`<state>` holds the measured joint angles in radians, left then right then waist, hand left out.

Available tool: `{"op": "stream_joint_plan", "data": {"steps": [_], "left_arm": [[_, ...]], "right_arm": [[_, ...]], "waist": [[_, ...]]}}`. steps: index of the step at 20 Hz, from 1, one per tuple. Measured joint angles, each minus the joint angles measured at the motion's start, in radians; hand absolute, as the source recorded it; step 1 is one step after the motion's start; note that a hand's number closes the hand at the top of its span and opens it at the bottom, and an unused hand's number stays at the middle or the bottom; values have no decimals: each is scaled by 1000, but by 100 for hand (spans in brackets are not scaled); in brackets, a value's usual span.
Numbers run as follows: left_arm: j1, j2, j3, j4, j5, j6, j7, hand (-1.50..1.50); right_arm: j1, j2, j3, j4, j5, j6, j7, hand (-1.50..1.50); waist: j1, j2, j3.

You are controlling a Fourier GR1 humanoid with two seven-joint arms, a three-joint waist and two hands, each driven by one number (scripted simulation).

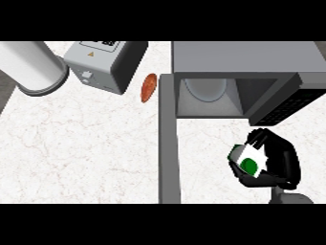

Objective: Pick up the milk, place it into the microwave and close the microwave

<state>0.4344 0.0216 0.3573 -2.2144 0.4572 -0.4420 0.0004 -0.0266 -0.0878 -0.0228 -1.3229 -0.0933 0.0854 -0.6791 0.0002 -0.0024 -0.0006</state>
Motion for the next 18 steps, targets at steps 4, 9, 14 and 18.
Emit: {"op": "stream_joint_plan", "data": {"steps": [4,9,14,18], "left_arm": [[13,-2,12,-4,17,-17,11,-150],[4,2,41,20,26,-38,8,-150],[-14,4,59,45,26,-49,10,-150],[-57,35,89,98,40,-56,10,-150]], "right_arm": [[-48,21,32,-83,62,-91,114,150],[-167,31,36,-67,127,-174,239,150],[-356,30,-4,107,154,-215,283,150],[-424,17,-47,201,152,-230,225,150]], "waist": [[5,0,0],[7,2,0],[13,3,1],[-4,-9,6]]}}
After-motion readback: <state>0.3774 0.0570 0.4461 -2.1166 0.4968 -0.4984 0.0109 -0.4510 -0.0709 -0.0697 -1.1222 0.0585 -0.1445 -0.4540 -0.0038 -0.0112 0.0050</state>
